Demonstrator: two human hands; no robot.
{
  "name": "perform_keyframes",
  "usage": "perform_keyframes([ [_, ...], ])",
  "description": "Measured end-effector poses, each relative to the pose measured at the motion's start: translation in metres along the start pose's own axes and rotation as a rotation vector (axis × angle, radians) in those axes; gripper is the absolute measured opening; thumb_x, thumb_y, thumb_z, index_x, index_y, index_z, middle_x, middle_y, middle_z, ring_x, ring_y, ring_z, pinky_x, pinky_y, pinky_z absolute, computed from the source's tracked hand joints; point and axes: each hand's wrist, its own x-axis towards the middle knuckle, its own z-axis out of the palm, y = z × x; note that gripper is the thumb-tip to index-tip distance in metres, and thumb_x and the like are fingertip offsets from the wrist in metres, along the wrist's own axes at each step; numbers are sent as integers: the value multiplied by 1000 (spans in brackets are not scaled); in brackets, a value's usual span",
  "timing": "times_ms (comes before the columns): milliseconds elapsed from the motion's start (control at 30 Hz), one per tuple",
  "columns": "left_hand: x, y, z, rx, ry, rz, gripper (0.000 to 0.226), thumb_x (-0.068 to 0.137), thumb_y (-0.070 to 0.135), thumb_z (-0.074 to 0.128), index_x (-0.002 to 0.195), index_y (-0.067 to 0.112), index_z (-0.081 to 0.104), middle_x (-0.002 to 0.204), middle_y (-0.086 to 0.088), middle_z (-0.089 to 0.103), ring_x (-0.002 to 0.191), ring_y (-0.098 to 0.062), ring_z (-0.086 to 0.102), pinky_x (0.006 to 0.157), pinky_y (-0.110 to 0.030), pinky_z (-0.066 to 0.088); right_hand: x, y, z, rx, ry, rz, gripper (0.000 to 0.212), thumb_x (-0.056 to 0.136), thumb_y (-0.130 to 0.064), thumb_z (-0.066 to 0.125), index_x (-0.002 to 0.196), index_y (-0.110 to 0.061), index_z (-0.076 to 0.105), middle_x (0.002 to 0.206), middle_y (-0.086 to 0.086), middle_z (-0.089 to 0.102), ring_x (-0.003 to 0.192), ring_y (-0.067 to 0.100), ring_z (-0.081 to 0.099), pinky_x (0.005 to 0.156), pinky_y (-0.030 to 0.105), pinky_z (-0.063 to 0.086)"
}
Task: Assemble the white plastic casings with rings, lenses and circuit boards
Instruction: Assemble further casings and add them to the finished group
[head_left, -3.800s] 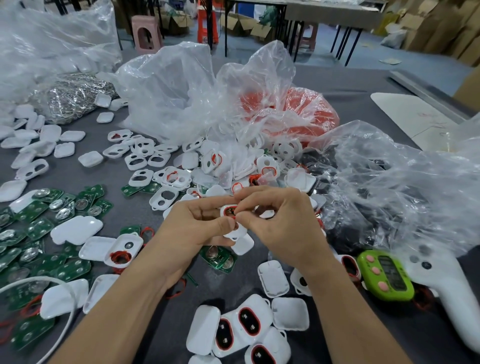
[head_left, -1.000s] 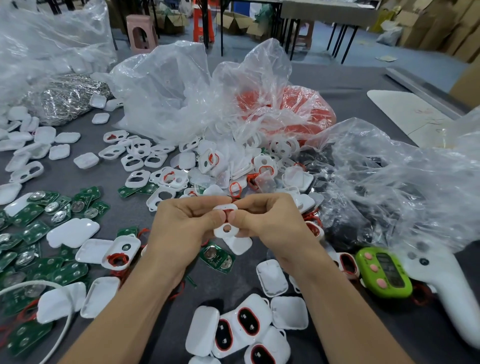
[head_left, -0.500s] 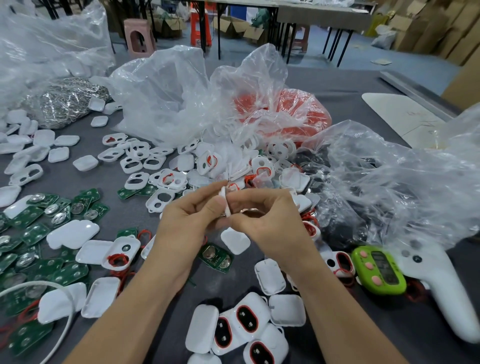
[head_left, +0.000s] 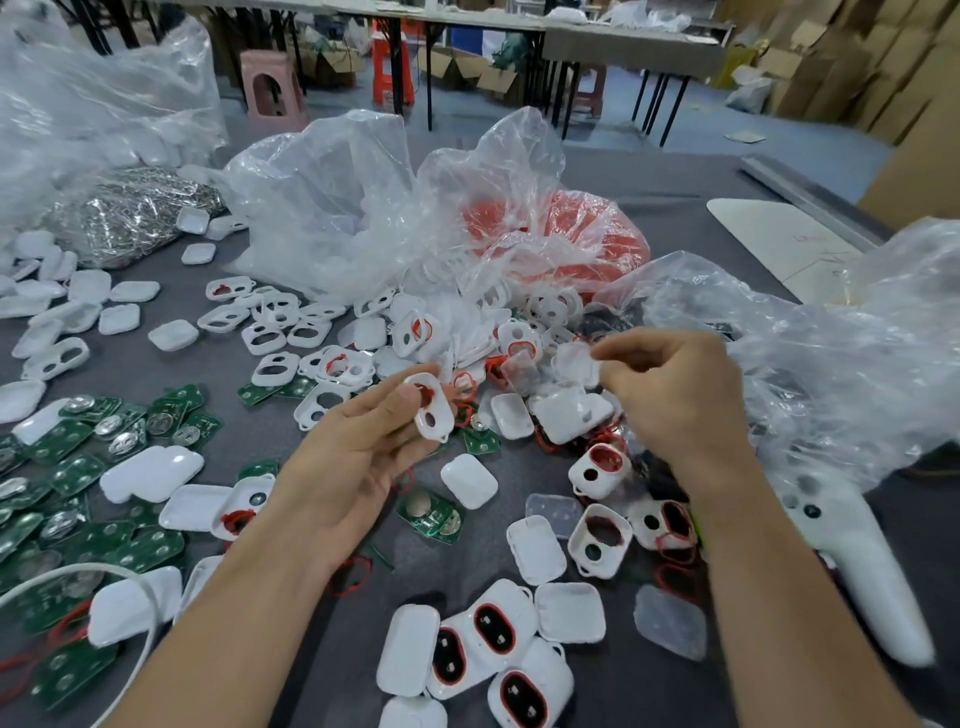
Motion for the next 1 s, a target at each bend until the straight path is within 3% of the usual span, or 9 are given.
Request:
perform_keyframes([
  [100,1,0,-1,-19,3,-16,31,78,25,70,105,16,82,120,-13,75,105,-21,73,85,-31,62,15,3,-22,-164,92,-28,22,87,-7,71,87,-28,81,74,-20,68,46,-4,60,42,7,42],
  [200,0,-1,0,-20,-14,-23,30,78,24,69,104,17,83,119,-12,75,101,-19,74,81,-30,62,51,14,-46,-345,281,43,31,86,-1,60,100,-19,80,101,8,77,88,24,72,85,31,59],
  [300,1,-3,-1,-17,-24,-27,29,80,24,68,105,17,82,119,-11,75,101,-18,75,78,-28,62,89,37,-59,-602,78,282,36,90,-2,57,121,-12,73,132,16,67,121,37,61,104,39,49],
  [367,2,-4,0,-17,-20,-32,29,80,22,67,105,16,82,119,-12,75,99,-18,75,77,-28,62,100,47,-58,-645,-172,336,31,94,-2,58,122,-5,71,132,15,67,117,31,65,99,35,53],
  [500,3,-5,0,6,-25,-36,29,80,19,67,104,14,82,115,-12,76,94,-18,76,73,-26,62,93,47,-51,-290,-488,415,22,87,9,70,88,-13,75,92,5,75,55,9,69,50,20,54],
  [633,2,-6,0,33,-42,-34,32,80,19,68,108,10,80,110,-11,78,91,-17,76,72,-27,62,81,51,-60,-81,-439,272,50,73,13,79,112,-17,74,104,-2,76,87,10,72,70,25,59],
  [800,1,-8,4,81,-92,-22,29,79,21,69,104,15,82,110,-11,78,93,-16,75,81,-29,63,81,62,-81,-656,32,232,27,63,-30,93,74,-17,72,86,8,73,78,26,59,73,29,47],
  [933,0,-9,6,106,-101,-30,31,77,22,70,104,17,82,110,-11,78,93,-15,75,76,-26,62,83,66,-74,-906,-172,283,14,88,-15,63,92,-3,69,108,18,68,87,33,58,76,33,48],
  [1000,0,-8,6,110,-102,-33,31,77,22,70,106,17,82,111,-11,77,94,-15,75,77,-26,62,83,60,-67,-946,-378,184,24,92,-11,61,110,-14,77,116,8,72,100,27,66,88,32,53],
])
